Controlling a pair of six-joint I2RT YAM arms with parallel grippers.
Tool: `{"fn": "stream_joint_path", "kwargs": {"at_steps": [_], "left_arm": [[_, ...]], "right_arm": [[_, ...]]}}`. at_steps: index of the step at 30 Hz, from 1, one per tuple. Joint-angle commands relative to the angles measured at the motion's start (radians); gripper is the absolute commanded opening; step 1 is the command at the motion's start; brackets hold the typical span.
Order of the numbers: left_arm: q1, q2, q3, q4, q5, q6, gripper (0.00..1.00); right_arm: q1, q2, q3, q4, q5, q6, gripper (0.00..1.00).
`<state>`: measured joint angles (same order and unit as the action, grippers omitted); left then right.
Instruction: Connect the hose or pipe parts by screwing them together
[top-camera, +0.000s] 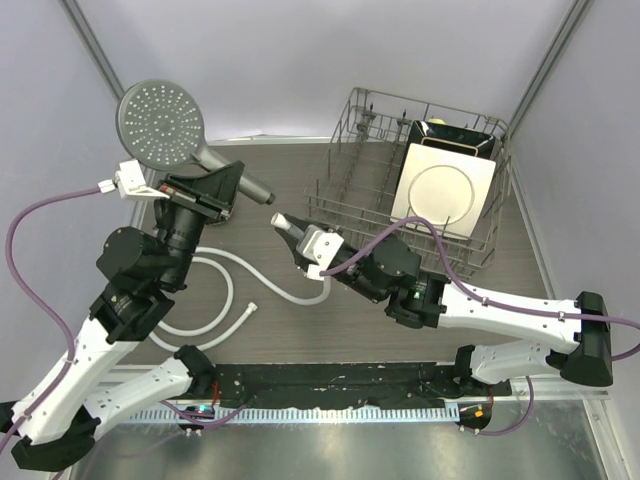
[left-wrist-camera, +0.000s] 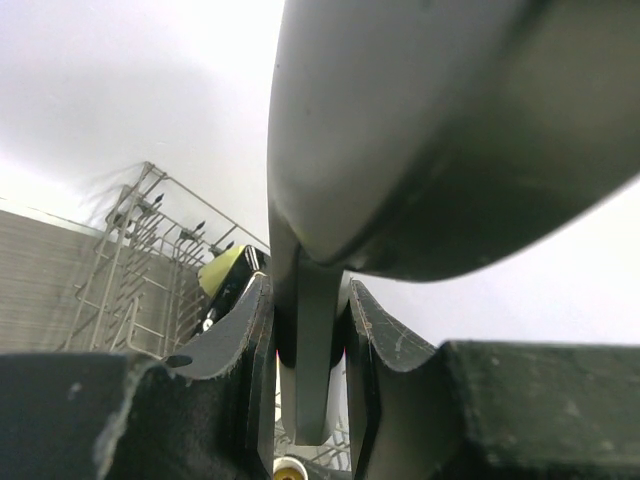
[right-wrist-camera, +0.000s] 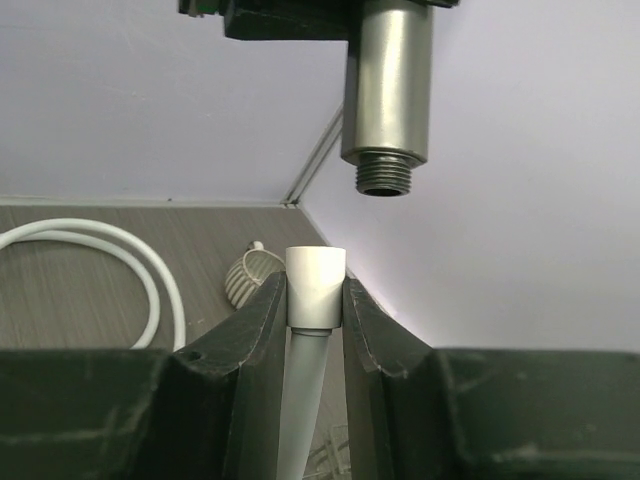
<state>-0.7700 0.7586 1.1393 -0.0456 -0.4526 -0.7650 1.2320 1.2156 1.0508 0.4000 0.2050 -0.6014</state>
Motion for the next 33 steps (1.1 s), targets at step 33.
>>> {"fn": "stream_joint_path", "kwargs": {"at_steps": [33], "left_arm": [[0.001,-0.031,-0.024,0.049,0.028,-0.033,0.0]], "right_arm": [[0.055,0.042,0.107,0.129,0.129,-0.086,0.01]]}}
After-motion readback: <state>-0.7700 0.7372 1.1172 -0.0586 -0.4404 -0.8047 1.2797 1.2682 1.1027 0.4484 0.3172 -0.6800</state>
